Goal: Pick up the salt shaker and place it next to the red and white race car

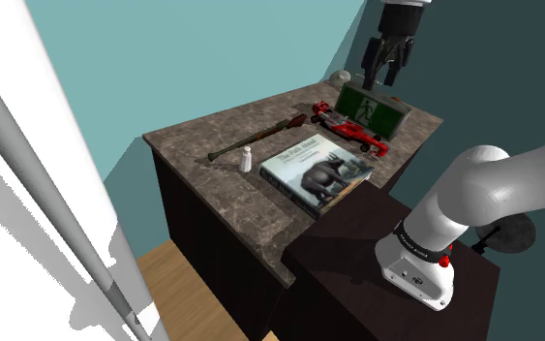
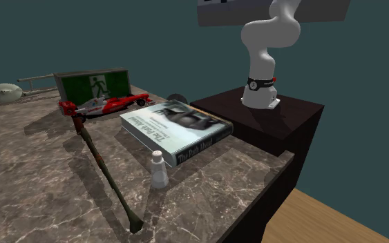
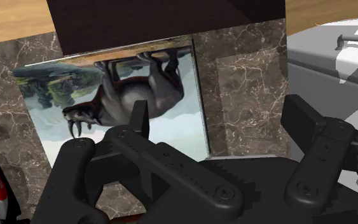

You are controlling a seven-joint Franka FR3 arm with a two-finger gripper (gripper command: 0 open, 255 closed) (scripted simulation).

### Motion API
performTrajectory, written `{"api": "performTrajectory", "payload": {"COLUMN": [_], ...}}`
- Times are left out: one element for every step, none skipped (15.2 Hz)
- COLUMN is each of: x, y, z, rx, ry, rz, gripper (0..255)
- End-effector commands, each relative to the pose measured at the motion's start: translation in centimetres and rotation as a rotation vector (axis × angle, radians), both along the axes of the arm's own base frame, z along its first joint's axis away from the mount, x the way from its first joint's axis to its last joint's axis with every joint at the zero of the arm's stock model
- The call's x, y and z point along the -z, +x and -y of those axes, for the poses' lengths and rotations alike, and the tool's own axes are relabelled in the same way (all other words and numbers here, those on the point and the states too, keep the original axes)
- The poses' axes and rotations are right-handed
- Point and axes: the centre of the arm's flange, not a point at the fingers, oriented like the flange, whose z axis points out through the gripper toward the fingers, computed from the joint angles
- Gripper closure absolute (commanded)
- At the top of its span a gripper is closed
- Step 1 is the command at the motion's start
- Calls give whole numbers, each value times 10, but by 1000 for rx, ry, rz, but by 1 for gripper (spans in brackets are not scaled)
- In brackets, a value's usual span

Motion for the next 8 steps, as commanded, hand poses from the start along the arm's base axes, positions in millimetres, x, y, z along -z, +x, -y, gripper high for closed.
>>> {"api": "performTrajectory", "payload": {"x": [0,11,22,34,45,56,67,78], "y": [0,5,10,16,21,27,32,38], "z": [0,0,1,1,1,1,1,1], "rx": [0,-5,-9,-14,-19,-24,-28,-33], "ry": [0,3,5,8,10,13,15,18], "rz": [0,10,20,29,39,49,59,68], "gripper": [0,0,0,0,0,0,0,0]}}
